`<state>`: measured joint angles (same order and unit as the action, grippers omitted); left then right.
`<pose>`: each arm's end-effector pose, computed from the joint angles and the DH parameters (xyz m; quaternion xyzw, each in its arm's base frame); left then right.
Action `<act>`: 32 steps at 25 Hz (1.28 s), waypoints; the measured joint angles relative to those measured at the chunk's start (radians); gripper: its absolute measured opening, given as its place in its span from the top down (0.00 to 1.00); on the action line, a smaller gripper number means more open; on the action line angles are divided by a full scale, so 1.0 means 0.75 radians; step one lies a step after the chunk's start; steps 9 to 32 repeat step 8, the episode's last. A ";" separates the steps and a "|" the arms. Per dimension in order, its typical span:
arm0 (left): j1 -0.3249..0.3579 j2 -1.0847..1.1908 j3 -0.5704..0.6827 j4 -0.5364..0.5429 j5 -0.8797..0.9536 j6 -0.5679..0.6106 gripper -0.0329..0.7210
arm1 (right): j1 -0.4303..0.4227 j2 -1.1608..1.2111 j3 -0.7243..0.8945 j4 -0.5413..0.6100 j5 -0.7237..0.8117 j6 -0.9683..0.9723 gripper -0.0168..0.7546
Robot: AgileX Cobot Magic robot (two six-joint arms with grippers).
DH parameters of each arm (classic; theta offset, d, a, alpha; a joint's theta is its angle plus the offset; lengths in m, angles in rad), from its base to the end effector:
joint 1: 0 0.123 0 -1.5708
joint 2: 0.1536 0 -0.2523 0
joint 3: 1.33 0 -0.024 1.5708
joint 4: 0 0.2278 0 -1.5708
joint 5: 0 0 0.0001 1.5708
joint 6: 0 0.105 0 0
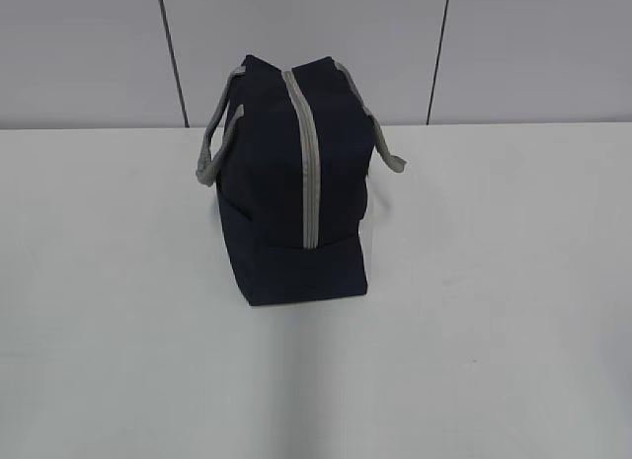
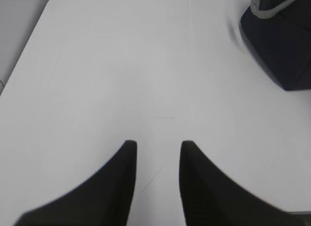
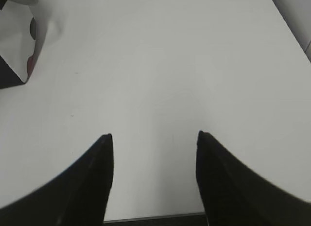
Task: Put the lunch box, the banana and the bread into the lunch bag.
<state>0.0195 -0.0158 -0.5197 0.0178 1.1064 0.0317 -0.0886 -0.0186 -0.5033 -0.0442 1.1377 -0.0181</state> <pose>0.0140 0.0019 0.2611 0.0045 0.8558 0.0221 0.5168 0.0132 -0.0054 0.2540 0.0325 0.8665 -0.0485 0.4958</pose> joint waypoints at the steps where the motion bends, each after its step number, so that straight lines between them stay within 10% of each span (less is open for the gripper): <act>1: 0.000 0.000 0.000 0.000 0.000 0.000 0.65 | 0.000 0.000 0.000 0.000 0.000 0.000 0.45; 32: 0.000 0.000 0.000 0.000 0.000 0.000 0.65 | 0.000 0.000 0.000 0.000 0.000 0.000 0.45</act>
